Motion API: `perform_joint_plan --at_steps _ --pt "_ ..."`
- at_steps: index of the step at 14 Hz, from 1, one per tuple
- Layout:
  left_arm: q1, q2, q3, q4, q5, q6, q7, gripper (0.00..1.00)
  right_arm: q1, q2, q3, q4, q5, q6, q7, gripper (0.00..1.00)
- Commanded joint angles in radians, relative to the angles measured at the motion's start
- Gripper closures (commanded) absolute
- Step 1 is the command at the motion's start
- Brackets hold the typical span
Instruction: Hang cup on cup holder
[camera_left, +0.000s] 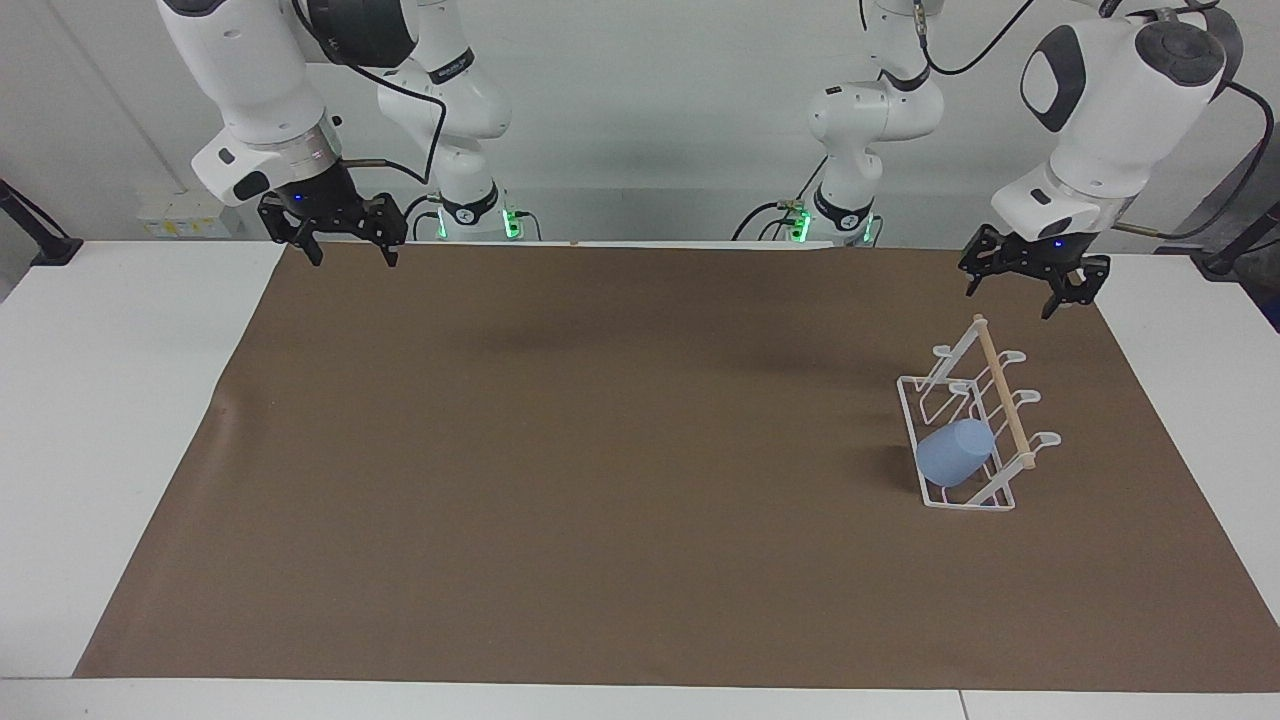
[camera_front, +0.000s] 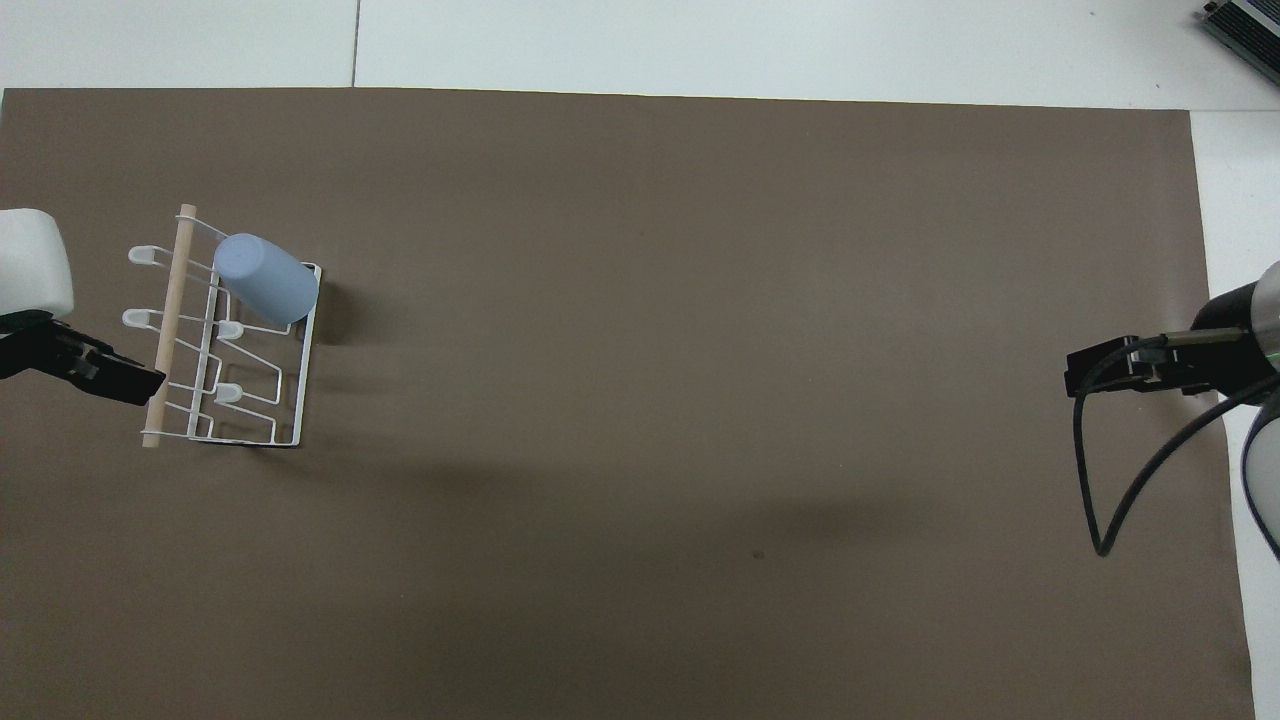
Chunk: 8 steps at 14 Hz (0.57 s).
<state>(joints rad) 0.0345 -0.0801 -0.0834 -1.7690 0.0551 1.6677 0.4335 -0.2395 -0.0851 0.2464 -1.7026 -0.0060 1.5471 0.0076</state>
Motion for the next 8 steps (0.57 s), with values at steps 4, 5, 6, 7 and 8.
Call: perform_joint_plan --at_steps 4,5,6,7,8 --pt "0.016 0.129 -0.01 0.299 -0.052 -0.196 -0.095 0.0 -0.007 -0.021 0.001 -0.017 0.001 -0.004 -0.017 0.0" --pt "0.019 0.147 -0.004 0.348 -0.069 -0.233 -0.095 0.0 -0.007 -0.022 0.001 -0.017 0.001 -0.004 -0.017 0.0" --pt "0.031 0.154 -0.002 0.367 -0.081 -0.261 -0.095 0.0 -0.007 -0.022 0.001 -0.017 0.001 -0.004 -0.017 0.0" --pt "0.034 0.146 -0.005 0.365 -0.093 -0.267 -0.096 0.0 -0.007 -0.021 0.001 -0.017 0.001 -0.005 -0.017 0.0" --pt "0.027 0.14 -0.007 0.365 -0.086 -0.261 -0.096 0.0 -0.007 -0.021 0.001 -0.017 0.001 -0.004 -0.017 0.0"
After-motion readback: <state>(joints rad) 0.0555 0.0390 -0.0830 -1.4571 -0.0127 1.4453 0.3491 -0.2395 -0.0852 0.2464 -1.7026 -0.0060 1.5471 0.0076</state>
